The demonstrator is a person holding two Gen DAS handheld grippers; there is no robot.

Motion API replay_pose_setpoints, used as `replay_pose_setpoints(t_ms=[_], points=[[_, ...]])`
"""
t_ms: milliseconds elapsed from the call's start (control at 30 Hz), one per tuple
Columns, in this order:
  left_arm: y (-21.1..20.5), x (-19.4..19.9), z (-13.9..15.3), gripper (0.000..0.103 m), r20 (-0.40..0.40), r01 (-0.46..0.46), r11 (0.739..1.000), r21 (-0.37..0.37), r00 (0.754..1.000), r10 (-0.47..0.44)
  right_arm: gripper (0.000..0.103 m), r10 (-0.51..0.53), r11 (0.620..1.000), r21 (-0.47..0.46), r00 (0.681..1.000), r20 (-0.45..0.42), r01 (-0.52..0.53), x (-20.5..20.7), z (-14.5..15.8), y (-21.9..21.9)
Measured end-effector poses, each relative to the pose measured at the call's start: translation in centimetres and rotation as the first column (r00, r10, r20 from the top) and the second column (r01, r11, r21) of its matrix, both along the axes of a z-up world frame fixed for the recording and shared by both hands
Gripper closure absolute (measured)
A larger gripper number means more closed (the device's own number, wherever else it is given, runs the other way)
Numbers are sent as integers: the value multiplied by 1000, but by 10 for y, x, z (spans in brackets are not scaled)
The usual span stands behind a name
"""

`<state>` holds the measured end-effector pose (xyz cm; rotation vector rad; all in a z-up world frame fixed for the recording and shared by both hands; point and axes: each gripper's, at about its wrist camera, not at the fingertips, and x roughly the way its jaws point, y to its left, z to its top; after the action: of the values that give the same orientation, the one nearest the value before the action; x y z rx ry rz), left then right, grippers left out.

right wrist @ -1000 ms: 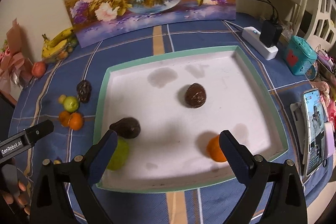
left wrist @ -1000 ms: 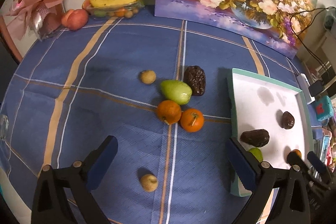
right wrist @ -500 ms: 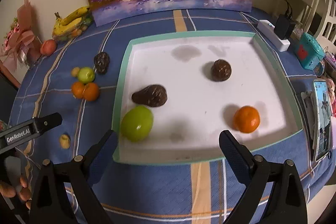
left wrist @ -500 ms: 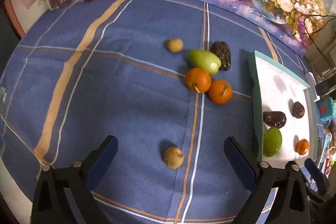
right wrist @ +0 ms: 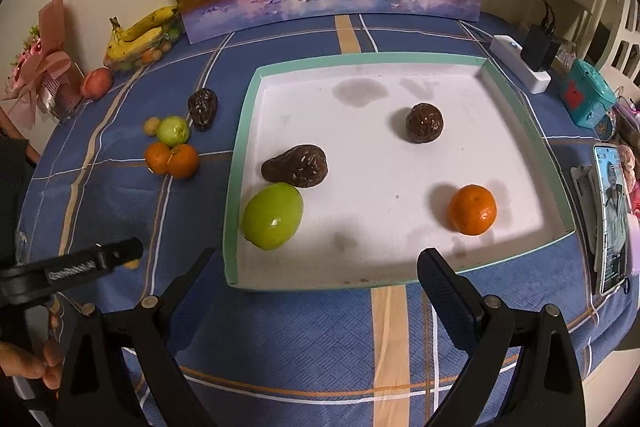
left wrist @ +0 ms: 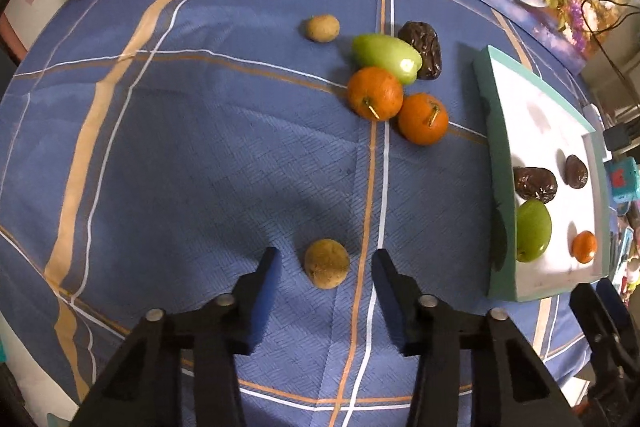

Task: Organize fruits
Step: 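Close the left tool on a small brown round fruit while the right tool moves toward an orange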

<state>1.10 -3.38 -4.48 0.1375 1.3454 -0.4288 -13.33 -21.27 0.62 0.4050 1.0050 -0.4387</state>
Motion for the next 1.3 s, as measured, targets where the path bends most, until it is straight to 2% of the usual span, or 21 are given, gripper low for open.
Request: replay_pose_setpoints(t_ms=[200,400,567,700,733,833,967,1033,1100,1300], points=[[2,0,1,74,0,17,1000,-6,1000,-17,6,0,1000,0,1000,8,0,-1,6,1],[2,-1,9,83,27,26,1000,-16,999,-25,6,-3,1000,-3,1000,14,3,-3,11,1],[5,2,10,82,15,10,1000,-23,1000,-10,6,-4,1000,-6,1000,18,4,-3,14,3],[10,10,1,64,-13,-10,999,-34,1000,10,6,-2,1000,-6,1000,15,3,-2,15,4],[11,11,-2,64,-22,-11,999,-37,1000,11,6,-2,1000,-5,1000,13,2,-2,15,4],[14,12,-9,64,-51,-8,999,-54,999,6,6,-3,1000,-3,1000,10,3,-2,14,4],[12,10,-9,67,-37,12,999,-44,999,-13,6,-3,1000,-2,1000,7,3,-1,14,4],[11,8,-9,75,-40,19,998,-52,999,-21,6,-3,1000,-2,1000,5,3,-1,14,4],[10,5,-7,78,-48,21,998,-67,999,-24,6,-2,1000,-2,1000,2,2,-1,14,4],[-3,3,-4,78,-29,17,996,-82,999,-19,6,-2,1000,-2,1000,1,2,0,13,5]])
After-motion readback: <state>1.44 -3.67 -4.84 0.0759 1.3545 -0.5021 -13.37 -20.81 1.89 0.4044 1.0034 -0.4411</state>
